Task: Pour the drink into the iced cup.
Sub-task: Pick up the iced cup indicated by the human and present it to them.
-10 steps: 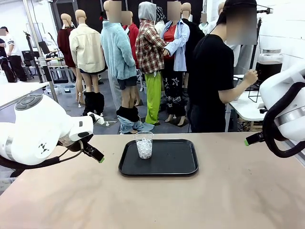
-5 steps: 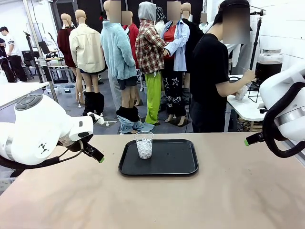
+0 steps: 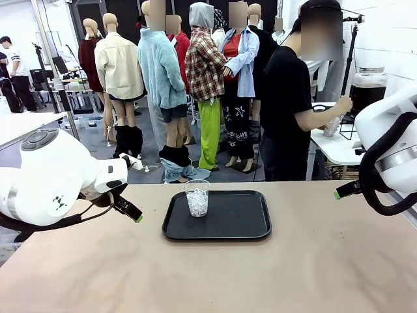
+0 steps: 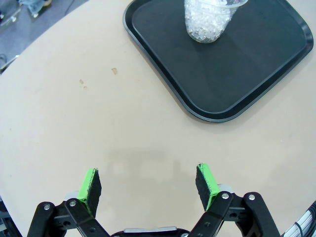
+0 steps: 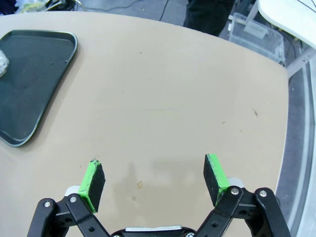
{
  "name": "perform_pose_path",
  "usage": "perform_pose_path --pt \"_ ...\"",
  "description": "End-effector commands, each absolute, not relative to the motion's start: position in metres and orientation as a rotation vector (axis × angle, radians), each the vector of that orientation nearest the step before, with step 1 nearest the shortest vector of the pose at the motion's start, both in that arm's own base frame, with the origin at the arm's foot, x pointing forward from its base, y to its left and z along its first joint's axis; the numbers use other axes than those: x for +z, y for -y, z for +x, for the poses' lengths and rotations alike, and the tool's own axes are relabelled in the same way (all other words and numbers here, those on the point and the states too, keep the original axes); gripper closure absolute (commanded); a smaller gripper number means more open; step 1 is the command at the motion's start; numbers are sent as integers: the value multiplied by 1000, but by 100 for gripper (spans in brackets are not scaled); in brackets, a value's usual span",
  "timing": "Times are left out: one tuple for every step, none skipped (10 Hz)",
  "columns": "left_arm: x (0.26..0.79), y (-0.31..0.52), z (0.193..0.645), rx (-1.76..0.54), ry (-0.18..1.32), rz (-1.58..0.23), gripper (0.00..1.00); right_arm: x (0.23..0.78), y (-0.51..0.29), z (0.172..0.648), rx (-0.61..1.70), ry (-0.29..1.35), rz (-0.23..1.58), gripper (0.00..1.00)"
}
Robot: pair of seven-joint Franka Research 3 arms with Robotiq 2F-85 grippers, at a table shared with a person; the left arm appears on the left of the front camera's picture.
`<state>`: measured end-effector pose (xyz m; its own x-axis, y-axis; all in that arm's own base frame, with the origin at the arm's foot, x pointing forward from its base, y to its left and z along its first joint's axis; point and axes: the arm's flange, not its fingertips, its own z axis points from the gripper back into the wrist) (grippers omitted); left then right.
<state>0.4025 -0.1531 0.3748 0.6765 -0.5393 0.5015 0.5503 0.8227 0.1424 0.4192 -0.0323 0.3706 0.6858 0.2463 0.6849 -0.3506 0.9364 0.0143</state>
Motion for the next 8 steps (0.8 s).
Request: perform_pose_path --pt "375 151 403 -609 558 -22 0 368 34 417 335 758 152 0" --pt "375 151 403 -609 558 -22 0 368 34 417 335 758 152 0" --pt "375 151 403 -609 558 -22 0 368 34 417 335 758 152 0" --pt "375 151 403 -609 558 -22 0 368 34 417 335 758 152 0" --pt "375 151 403 -609 558 -22 0 368 34 417 335 758 152 0" --pt "375 151 403 -609 558 -22 0 368 34 417 335 758 152 0" --pt "375 151 403 -609 558 -22 0 368 34 417 335 758 152 0" --pt "375 151 403 -609 558 -22 0 368 34 417 335 758 152 0"
